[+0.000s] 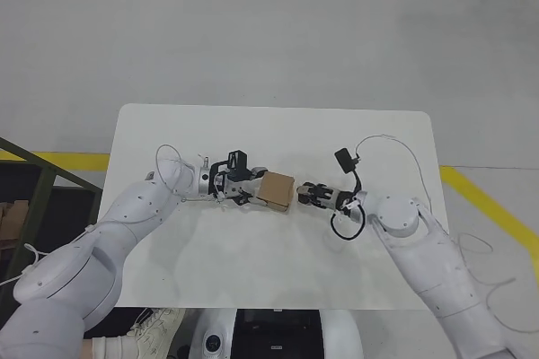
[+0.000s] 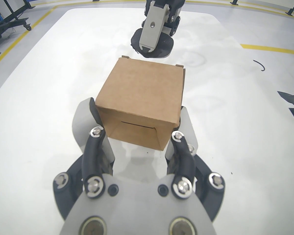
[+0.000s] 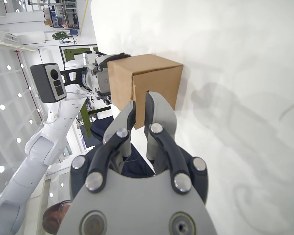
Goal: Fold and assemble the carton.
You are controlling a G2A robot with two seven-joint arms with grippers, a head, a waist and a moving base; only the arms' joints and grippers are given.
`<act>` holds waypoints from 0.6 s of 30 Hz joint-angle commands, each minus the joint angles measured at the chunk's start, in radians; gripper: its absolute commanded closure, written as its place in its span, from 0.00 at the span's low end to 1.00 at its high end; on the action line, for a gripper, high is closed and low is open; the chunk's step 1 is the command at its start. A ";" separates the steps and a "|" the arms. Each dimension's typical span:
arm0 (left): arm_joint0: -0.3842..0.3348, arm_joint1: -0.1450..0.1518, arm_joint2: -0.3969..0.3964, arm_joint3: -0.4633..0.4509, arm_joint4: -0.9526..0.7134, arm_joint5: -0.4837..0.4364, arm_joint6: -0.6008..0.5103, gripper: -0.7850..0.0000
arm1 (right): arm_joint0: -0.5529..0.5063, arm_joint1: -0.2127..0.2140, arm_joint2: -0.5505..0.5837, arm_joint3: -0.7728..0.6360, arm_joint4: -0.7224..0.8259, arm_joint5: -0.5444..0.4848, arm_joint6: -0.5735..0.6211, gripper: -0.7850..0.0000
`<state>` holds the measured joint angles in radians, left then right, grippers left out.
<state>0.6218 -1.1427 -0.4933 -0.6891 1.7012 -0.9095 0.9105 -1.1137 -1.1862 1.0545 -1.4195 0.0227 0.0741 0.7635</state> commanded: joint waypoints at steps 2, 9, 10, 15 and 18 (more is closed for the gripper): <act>0.000 -0.001 0.000 0.001 0.001 0.000 0.000 0.35 | 0.003 -0.001 -0.003 0.013 0.002 0.004 0.000 1.00; 0.000 -0.001 -0.001 0.002 0.002 0.001 0.001 0.35 | 0.035 -0.012 -0.034 0.049 0.017 -0.001 0.011 1.00; 0.000 -0.001 -0.002 0.002 0.002 0.001 0.001 0.35 | 0.040 -0.013 -0.038 0.053 0.017 -0.002 0.012 1.00; 0.000 -0.002 -0.002 0.000 0.004 0.001 0.001 0.35 | 0.059 -0.020 -0.059 0.059 0.017 -0.006 0.013 1.00; 0.001 -0.002 -0.002 -0.002 0.004 0.001 0.001 0.35 | 0.077 -0.027 -0.082 0.068 0.015 -0.003 0.024 1.00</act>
<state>0.6223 -1.1444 -0.4949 -0.6905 1.7058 -0.9087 0.9115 -1.0438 -1.2110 0.9796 -1.3572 0.0371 0.0678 0.7851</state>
